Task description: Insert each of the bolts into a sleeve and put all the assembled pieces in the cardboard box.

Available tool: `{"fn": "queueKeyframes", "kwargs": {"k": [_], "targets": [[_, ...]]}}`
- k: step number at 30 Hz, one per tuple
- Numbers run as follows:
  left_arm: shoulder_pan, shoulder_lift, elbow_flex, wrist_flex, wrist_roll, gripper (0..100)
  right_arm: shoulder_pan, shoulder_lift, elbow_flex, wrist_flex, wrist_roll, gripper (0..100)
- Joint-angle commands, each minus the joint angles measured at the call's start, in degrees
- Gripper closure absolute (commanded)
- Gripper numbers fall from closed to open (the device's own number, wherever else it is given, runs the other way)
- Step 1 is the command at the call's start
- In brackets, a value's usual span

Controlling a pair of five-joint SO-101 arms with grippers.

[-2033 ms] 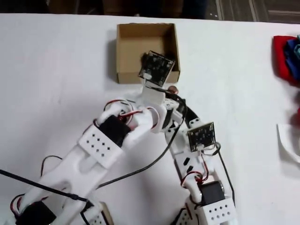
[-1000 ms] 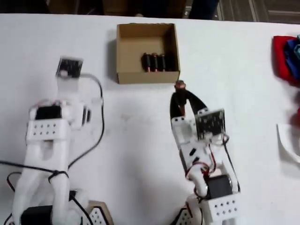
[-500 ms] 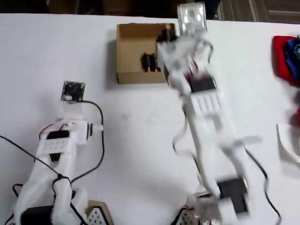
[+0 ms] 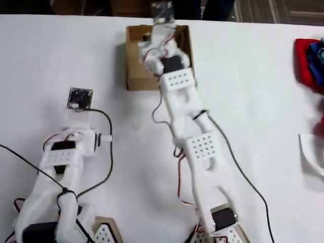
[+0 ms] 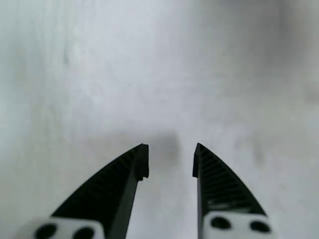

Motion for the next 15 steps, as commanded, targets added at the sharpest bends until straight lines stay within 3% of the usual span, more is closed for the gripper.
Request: {"fn": "queueKeyframes", "kwargs": {"k": [1,15], "targets": [[0.62,-0.18,0.04,-0.97,0.00,83,-1.27,4.62,-9.67,0.22,0.79,97.5],[0.62,-0.18,0.04,-0.97,0.00,83,-0.31,11.30,-9.58,-2.24,0.79,97.5]]}}
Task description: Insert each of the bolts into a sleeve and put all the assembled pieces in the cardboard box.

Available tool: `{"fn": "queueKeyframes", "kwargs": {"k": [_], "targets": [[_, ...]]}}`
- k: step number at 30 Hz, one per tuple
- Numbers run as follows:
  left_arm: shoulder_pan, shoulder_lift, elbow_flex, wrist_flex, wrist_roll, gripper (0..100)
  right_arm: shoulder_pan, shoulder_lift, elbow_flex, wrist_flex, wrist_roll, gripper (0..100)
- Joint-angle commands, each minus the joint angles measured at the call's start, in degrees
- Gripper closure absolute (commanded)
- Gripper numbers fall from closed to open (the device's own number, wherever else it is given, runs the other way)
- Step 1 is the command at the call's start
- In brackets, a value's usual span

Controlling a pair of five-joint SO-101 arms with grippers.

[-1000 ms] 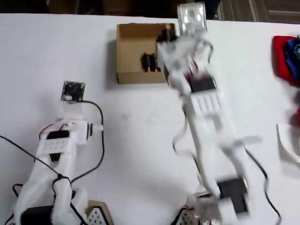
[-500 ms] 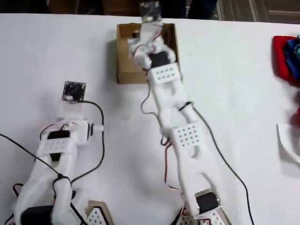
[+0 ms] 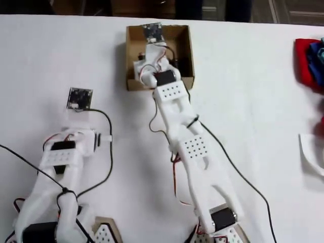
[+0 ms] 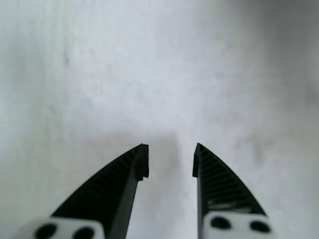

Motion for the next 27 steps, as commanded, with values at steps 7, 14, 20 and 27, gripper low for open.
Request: {"fn": "queueKeyframes", "kwargs": {"k": [7,14,20,27], "targets": [[0.70,-0.18,0.13,-0.88,0.00,83,0.48,1.36,-3.96,-4.70,0.18,97.5],[0.70,-0.18,0.13,-0.88,0.00,83,0.48,2.42,-3.96,-4.70,0.18,97.5],[0.70,-0.18,0.13,-0.88,0.00,83,0.40,2.33,-2.55,-4.35,0.18,97.1],[0.70,-0.18,0.13,-0.88,0.00,83,0.48,1.89,-1.41,-4.35,0.18,94.5]]}}
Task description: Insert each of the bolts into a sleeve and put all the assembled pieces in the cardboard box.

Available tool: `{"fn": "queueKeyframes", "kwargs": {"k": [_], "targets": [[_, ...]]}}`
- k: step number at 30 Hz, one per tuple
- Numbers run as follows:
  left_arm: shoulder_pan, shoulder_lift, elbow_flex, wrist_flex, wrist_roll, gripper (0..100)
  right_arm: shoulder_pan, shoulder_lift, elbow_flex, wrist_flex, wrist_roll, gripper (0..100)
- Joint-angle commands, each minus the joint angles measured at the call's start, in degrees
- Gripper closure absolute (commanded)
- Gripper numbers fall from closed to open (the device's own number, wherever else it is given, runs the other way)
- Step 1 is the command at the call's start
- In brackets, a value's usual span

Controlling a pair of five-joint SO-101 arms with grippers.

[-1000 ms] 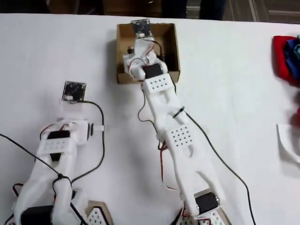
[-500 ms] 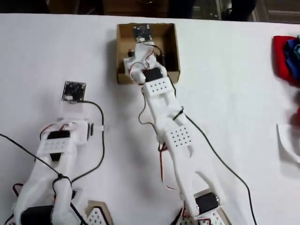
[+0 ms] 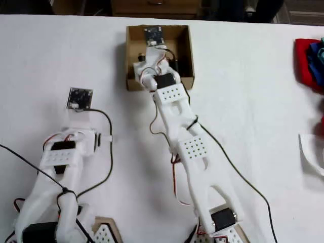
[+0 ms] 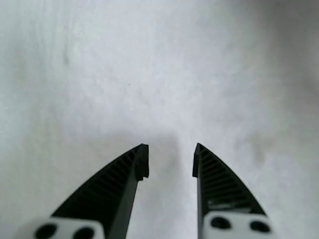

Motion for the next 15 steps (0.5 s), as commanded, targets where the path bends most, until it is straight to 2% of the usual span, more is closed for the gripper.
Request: {"fn": "queueKeyframes", "kwargs": {"k": [1,15], "targets": [[0.62,-0.18,0.13,-0.88,0.00,83,0.40,-1.10,-0.53,-0.66,0.00,92.8],[0.62,-0.18,0.13,-0.88,0.00,83,0.57,-7.52,-2.29,0.75,0.18,92.2]]}}
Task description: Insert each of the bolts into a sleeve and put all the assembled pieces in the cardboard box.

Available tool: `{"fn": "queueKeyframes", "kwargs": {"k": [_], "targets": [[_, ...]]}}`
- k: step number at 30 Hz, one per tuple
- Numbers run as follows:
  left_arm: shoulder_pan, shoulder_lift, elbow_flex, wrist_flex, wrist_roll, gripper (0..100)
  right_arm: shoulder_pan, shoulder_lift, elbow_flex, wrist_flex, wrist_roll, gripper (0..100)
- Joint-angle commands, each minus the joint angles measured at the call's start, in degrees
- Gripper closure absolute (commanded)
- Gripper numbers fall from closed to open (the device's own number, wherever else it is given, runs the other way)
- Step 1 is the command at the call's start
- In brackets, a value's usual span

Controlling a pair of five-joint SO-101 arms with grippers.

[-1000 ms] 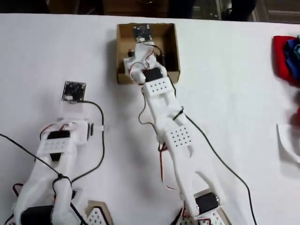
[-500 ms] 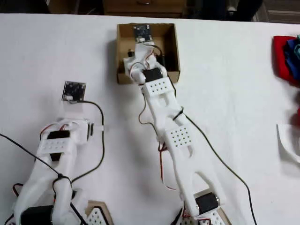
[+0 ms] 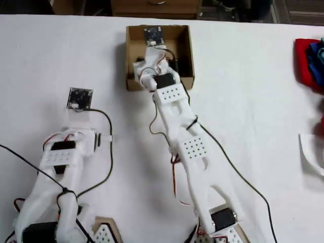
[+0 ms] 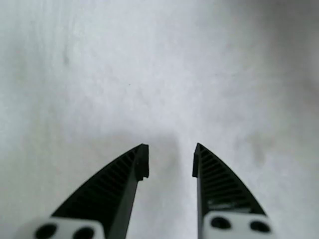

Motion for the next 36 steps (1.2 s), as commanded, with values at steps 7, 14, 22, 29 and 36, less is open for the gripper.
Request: {"fn": "queueKeyframes", "kwargs": {"k": [7,14,22,29,36], "targets": [[0.53,-0.18,0.13,-0.88,0.00,83,4.00,-19.65,-5.98,15.08,0.26,97.2],[0.62,-0.79,-0.57,-0.53,0.09,83,5.76,-34.77,-5.98,39.69,0.26,97.2],[0.70,-14.07,-16.66,30.33,0.09,83,9.01,-51.82,-5.54,49.89,0.26,97.3],[0.44,-37.89,-21.14,51.52,0.00,83,11.21,-80.66,27.34,49.89,0.35,97.8],[0.62,-64.88,-2.42,52.31,-0.35,83,13.05,-114.24,93.45,42.24,0.35,97.8]]}}
